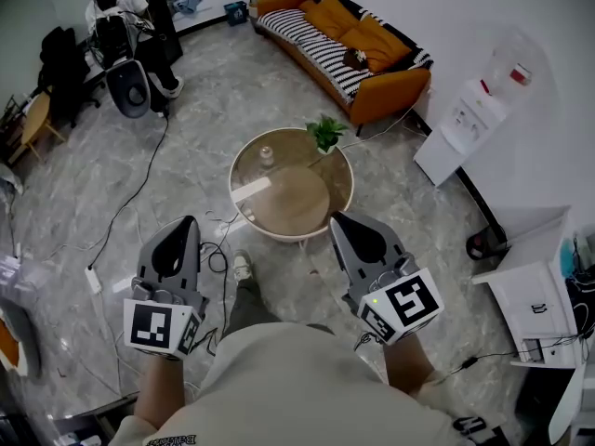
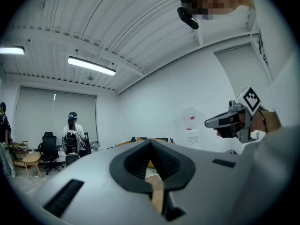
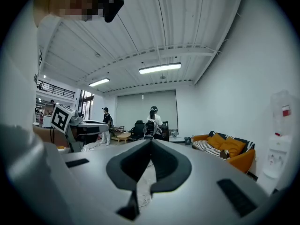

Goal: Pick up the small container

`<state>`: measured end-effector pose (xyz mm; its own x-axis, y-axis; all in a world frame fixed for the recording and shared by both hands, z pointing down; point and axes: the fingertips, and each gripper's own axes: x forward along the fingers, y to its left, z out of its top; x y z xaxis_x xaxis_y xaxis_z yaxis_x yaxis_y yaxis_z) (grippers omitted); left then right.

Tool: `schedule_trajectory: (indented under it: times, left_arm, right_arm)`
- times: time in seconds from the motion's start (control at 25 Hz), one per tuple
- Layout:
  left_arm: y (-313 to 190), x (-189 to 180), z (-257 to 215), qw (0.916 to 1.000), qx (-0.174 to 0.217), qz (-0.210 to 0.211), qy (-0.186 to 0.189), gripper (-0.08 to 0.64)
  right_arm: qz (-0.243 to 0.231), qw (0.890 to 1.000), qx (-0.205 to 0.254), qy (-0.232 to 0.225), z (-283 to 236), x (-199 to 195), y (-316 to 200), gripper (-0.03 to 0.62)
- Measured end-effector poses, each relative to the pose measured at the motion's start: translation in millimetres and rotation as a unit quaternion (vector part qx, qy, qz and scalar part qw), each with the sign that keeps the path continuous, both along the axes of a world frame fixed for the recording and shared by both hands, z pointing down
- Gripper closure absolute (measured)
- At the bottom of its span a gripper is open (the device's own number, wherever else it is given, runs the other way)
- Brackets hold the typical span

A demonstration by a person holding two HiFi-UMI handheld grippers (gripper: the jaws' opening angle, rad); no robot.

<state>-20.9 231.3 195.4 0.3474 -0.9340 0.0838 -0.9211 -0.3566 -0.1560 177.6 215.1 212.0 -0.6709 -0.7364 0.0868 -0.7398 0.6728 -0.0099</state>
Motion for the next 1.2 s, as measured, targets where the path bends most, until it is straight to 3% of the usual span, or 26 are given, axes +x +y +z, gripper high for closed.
schedule_trajectory:
  times: [0.36, 0.76, 1.0, 1.2]
  left_arm:
    - [-63.0, -39.3, 15.7, 0.9998, -0.019, 0.005, 0.01, 0.554]
    - [-180.0, -105.3, 5.9, 0.9992, -0.024, 0.028, 0.013, 0.554]
    - [-250.4, -153.1, 8.5, 0.9985, -0.019, 0.034, -0.039, 0.554]
    - [-299.7, -183.0, 13.0, 0.9975, -0.023, 0.06, -0.029, 0.554]
  right_arm:
    - [0.009, 1.0, -0.013, 0.02, 17.8, -35.7, -57.1, 0.595]
    - [0.034, 0.997, -0.032, 0.054, 22.1, -107.8, -171.5, 0.595]
    - [0.047, 0.996, -0.035, 0.065, 12.4, -162.4, -241.4, 0.595]
    - [0.046, 0.996, -0.043, 0.061, 10.2, -206.5, -287.4, 0.596]
